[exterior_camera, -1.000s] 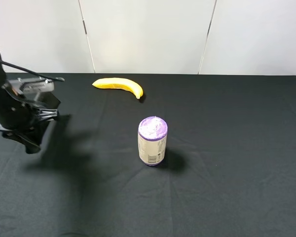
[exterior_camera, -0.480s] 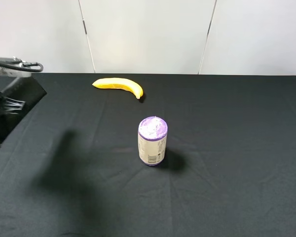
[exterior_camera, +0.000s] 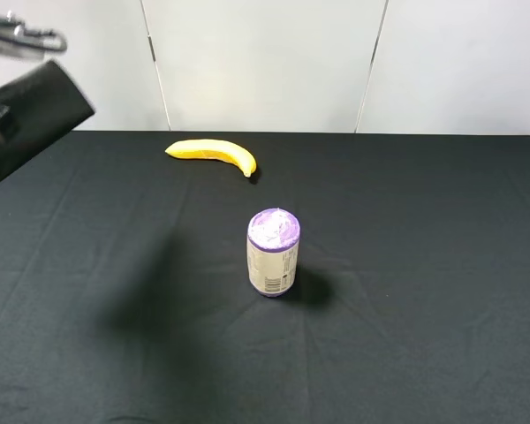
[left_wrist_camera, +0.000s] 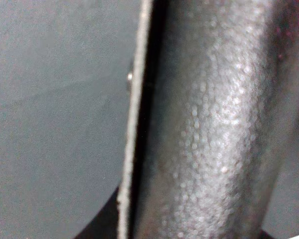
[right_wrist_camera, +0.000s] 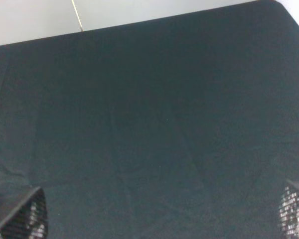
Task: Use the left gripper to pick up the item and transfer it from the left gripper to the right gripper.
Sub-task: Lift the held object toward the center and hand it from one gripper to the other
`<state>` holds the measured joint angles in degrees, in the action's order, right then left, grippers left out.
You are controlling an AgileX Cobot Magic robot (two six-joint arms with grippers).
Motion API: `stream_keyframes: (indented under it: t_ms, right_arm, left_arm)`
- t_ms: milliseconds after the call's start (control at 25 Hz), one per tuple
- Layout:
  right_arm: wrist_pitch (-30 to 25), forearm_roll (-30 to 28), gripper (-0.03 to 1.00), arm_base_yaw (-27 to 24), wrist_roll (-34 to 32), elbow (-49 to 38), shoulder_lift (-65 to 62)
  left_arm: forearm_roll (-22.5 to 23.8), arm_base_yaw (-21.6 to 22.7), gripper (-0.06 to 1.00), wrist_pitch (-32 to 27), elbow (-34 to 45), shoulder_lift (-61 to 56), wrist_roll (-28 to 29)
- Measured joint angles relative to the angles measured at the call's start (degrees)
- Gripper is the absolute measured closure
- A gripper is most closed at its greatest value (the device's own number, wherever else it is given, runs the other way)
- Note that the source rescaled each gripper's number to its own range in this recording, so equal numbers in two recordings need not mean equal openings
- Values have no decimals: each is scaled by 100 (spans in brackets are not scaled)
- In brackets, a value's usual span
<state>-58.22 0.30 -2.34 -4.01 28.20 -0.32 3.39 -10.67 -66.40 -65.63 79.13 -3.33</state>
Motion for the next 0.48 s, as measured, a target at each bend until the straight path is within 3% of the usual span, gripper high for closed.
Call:
stream_keyframes:
  t_ms: [200,480]
  right_arm:
    - [0,0,-3,0,0,0,0]
    - [0,0,-3,0,0,0,0]
  left_arm:
    - [-596,-22,94,-9,-560,492,-538]
    - [-635,-742,94,-9,-1084,1171,-1172]
